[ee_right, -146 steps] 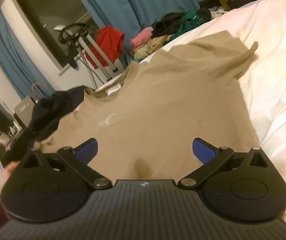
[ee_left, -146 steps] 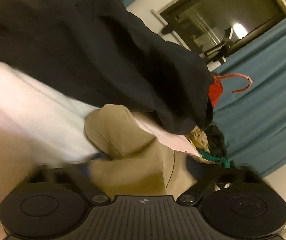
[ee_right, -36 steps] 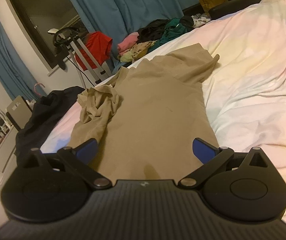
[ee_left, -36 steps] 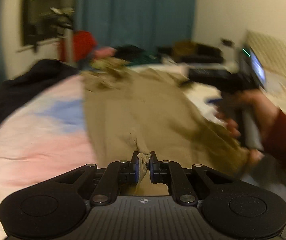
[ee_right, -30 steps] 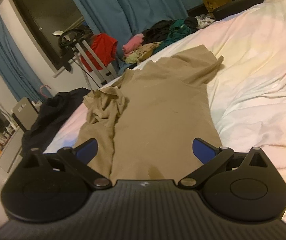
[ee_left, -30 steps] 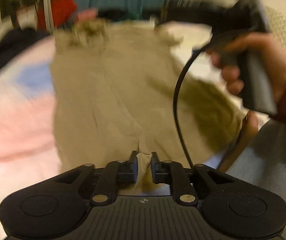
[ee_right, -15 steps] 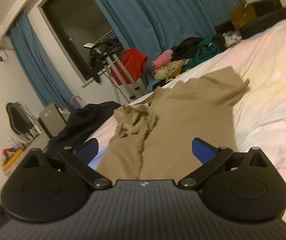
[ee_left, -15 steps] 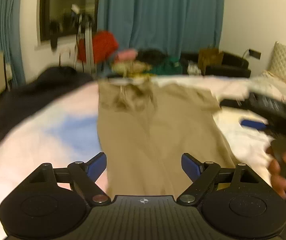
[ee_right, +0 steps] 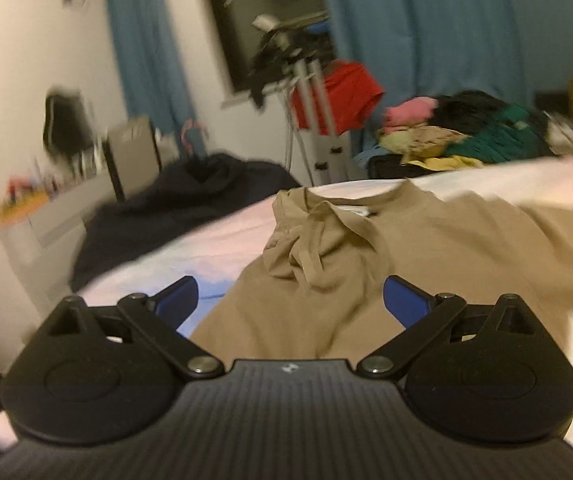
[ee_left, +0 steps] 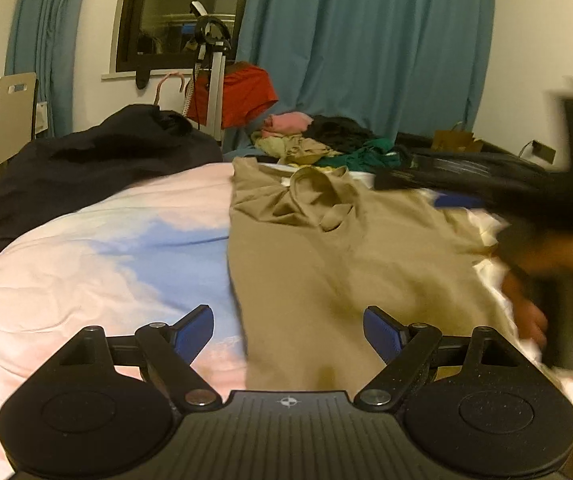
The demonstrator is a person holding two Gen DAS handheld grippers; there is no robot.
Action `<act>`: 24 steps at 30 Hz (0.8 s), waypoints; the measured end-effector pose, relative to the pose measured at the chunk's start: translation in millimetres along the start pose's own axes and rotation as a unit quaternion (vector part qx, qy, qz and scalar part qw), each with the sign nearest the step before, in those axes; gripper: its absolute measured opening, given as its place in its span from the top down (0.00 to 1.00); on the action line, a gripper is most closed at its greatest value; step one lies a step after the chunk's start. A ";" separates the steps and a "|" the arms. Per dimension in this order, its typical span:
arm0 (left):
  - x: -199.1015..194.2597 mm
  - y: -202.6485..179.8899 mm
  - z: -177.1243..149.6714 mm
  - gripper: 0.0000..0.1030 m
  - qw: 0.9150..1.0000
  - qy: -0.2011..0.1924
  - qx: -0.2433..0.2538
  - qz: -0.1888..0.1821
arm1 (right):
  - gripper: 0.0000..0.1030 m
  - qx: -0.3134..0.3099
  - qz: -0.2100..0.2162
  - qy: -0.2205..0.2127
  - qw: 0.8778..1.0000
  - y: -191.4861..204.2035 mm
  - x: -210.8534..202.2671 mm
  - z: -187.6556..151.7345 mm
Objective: Fold clothes
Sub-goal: 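Grasp the opposite t-shirt side with the right tool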
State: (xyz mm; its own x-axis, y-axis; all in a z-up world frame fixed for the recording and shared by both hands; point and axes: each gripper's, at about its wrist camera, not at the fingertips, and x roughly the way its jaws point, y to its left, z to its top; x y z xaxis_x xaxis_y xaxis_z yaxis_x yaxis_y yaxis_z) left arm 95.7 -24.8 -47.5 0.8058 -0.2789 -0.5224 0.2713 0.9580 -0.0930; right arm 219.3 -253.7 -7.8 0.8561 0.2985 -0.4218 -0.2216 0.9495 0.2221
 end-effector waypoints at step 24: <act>55.9 34.6 -8.9 0.19 0.995 0.048 -0.061 -0.063 | 0.87 0.137 -0.144 -0.003 0.980 -71.2 92.0 3.1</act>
State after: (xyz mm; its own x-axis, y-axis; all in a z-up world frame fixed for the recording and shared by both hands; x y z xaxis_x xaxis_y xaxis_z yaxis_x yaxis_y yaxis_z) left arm 145.4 -6.7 -87.4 0.7139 -0.3951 -0.5781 0.2958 0.9185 -0.2624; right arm 315.3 -294.1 -59.7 0.8680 0.0208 -0.4961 0.1619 0.9327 0.3223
